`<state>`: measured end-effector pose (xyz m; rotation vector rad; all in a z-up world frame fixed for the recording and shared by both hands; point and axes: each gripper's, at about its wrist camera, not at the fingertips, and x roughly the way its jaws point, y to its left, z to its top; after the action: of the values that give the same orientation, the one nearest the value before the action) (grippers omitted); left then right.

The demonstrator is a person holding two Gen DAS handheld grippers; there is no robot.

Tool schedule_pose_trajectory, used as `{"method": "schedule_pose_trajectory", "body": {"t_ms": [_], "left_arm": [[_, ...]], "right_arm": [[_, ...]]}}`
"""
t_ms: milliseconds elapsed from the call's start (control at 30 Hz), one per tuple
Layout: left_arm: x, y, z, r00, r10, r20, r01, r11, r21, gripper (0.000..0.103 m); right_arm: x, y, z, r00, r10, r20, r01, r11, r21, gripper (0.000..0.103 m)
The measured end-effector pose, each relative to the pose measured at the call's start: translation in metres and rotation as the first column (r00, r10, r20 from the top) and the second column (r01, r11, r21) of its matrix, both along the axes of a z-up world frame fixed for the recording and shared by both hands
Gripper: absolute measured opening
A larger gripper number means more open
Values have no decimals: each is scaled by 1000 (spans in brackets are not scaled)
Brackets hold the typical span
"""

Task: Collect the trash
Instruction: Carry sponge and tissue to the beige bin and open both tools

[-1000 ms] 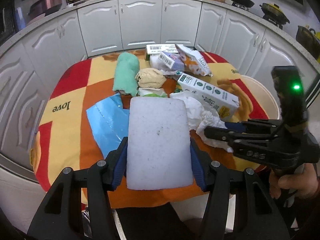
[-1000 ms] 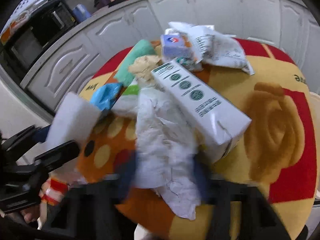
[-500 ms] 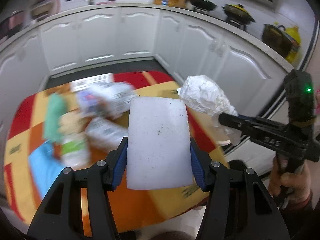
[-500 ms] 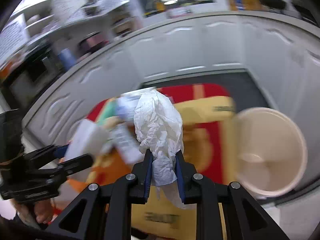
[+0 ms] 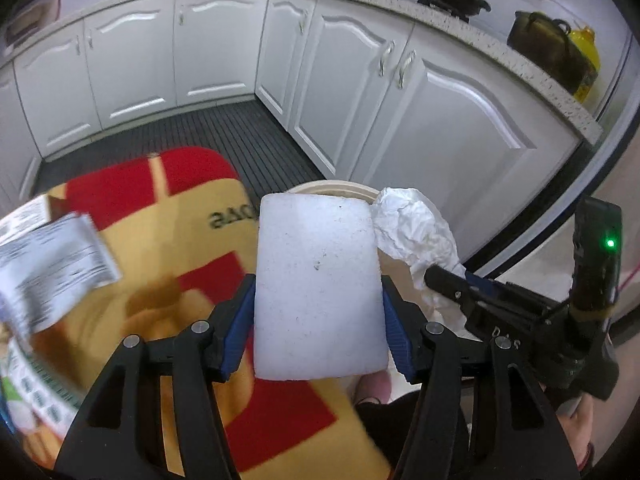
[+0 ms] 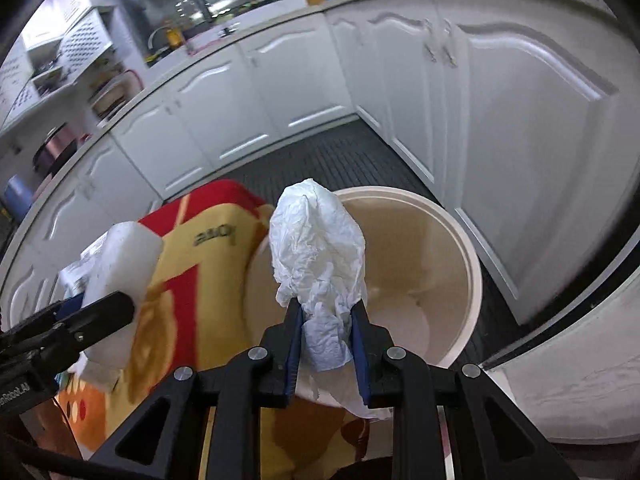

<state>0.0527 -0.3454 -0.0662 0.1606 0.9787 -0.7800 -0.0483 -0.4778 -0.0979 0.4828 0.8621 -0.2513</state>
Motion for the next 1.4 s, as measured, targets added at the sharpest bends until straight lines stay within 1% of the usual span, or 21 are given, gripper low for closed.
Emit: {"method": "schedule_pose_trajectory", "body": {"t_ms": [33,100,133,167,233,300,367,433,533,633,767,933,1200,1400], "left_arm": [[4,-7,-6,1000,-7,-18,7,1000,-3,58],[9,-15,-16,999,-7,-52,7,1000,-7,58],[12,-17,-20,998,0,-65,0,1000,-4,58],[15,-20,-24,997,6,-73,-6,1000,-2,59],[18,-19,-29,995,16,-96,-16,1000,-4,59],[19,-17,-32,994,18,-111,-19,1000,-11,59],[19,-16,-34,994,17,-113,-19,1000,-16,59],[18,-15,-34,992,11,-123,-15,999,-36,59],[18,-14,-32,992,13,-124,-19,999,-51,59],[17,-12,-28,992,16,-122,-24,997,-67,61],[15,-8,-24,992,23,-123,-32,997,-73,62],[6,-2,-15,996,55,-70,-58,997,-49,62],[-4,23,-3,993,114,-21,-115,993,-34,62],[-18,44,12,987,149,53,-149,989,-11,62]], "right_arm": [[1,-5,-4,1000,-8,-1,8,1000,7,22],[6,-13,-10,1000,-25,-16,26,1000,4,37],[6,-16,-12,999,-34,-22,34,999,5,55],[8,-20,-16,999,-42,-21,43,999,15,62],[5,-28,-22,999,-50,-16,50,998,34,63],[4,-32,-28,998,-58,-33,59,997,39,63],[0,-34,-33,997,-62,-40,64,996,62,65],[-1,-36,-37,997,-61,-45,64,994,83,66],[-4,-33,-40,997,-53,-47,58,993,107,66],[-7,-32,-38,998,-50,-40,54,993,104,67],[-12,-32,-34,998,-53,-28,56,994,94,70],[-15,-26,-28,999,-42,-19,43,996,74,71],[-16,-6,-18,1000,-11,-5,11,999,50,71],[-18,14,-4,1000,13,13,-13,1000,4,72]]}}
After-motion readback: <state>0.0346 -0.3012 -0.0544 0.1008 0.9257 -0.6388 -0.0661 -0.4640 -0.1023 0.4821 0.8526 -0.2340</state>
